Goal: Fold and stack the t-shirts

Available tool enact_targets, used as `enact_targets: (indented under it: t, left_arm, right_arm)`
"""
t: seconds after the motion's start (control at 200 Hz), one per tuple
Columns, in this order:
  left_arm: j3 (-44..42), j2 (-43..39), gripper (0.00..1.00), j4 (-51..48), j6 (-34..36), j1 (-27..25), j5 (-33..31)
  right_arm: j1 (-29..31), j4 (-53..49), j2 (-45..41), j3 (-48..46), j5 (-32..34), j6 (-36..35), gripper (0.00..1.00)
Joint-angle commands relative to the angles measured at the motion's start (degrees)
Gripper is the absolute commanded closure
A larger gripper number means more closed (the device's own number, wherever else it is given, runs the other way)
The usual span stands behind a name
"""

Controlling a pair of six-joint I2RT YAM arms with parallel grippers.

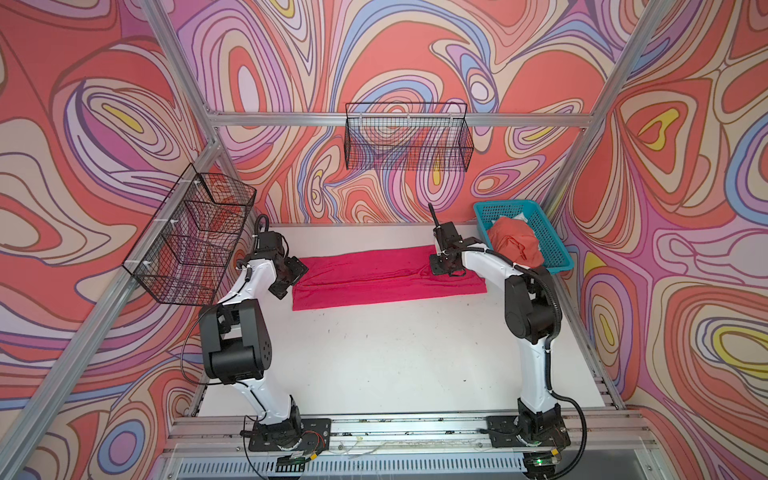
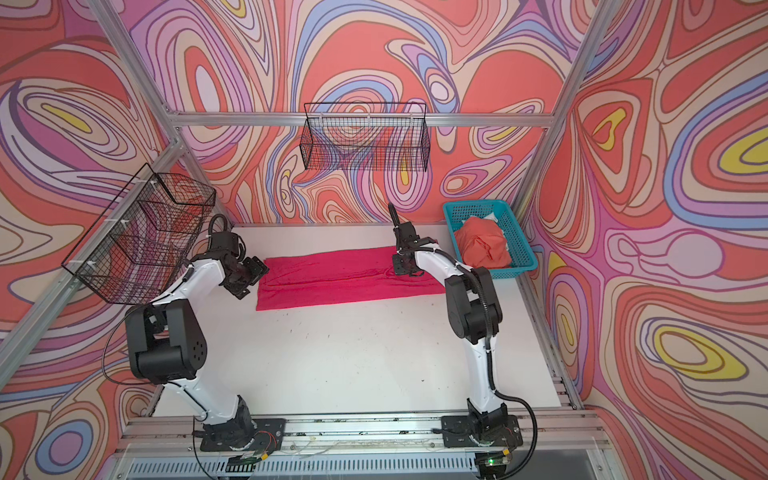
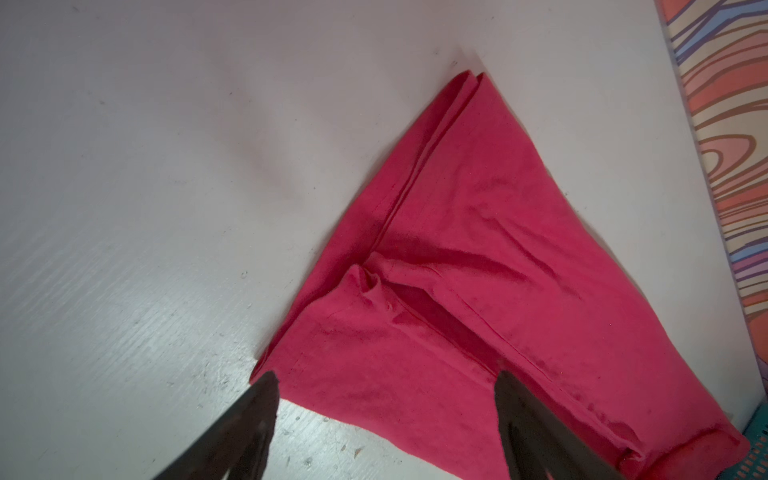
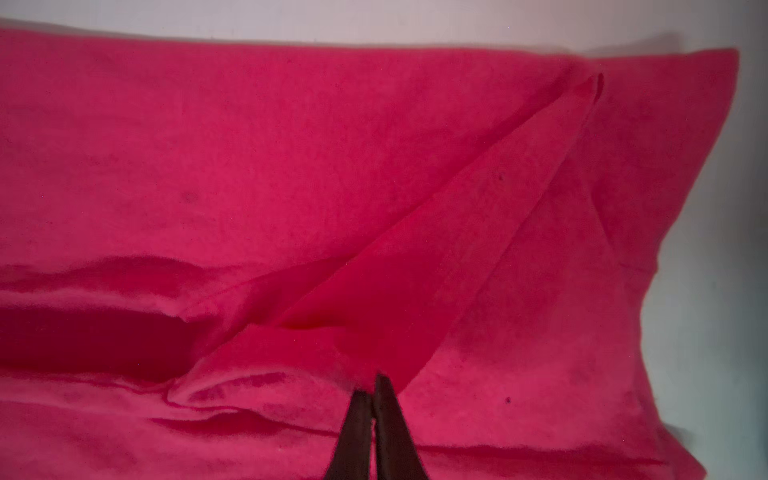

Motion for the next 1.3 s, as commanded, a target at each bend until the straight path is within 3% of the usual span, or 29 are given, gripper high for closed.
enact_targets:
  t: [0.0,0.431,1.041,1.127,1.292]
  left_arm:
    - [-0.2,0.1,0.16,-0.7,0.6,-0.1,-0.2]
    - [0.4,0.7,0.16,-1.0,0.8,-0.1,-0.5]
    - [0.4,0.8,0.16,-1.4,0.8,-0.1,-0.5]
    - [0.4,0.7,0.16,-1.3,0.8,-0.1,-0.5]
    - [0.2,0.8,0.16,-1.3,0.8,-0.1,-0.3]
  right_arm:
    - [0.6,-2.6,3.4,4.3,1.5,-2.3,1.0]
    - [1.8,-4.8,12.6,18.9,1.0,-3.8,1.0]
    - [2.7,-3.0,16.6,23.4,0.4,-4.2,1.0]
    - [2.8,-2.7,16.7,23.5,0.6,-4.2,0.94]
    - [2.8,-0.5,16.2,22.7,0.6,-4.2,0.7]
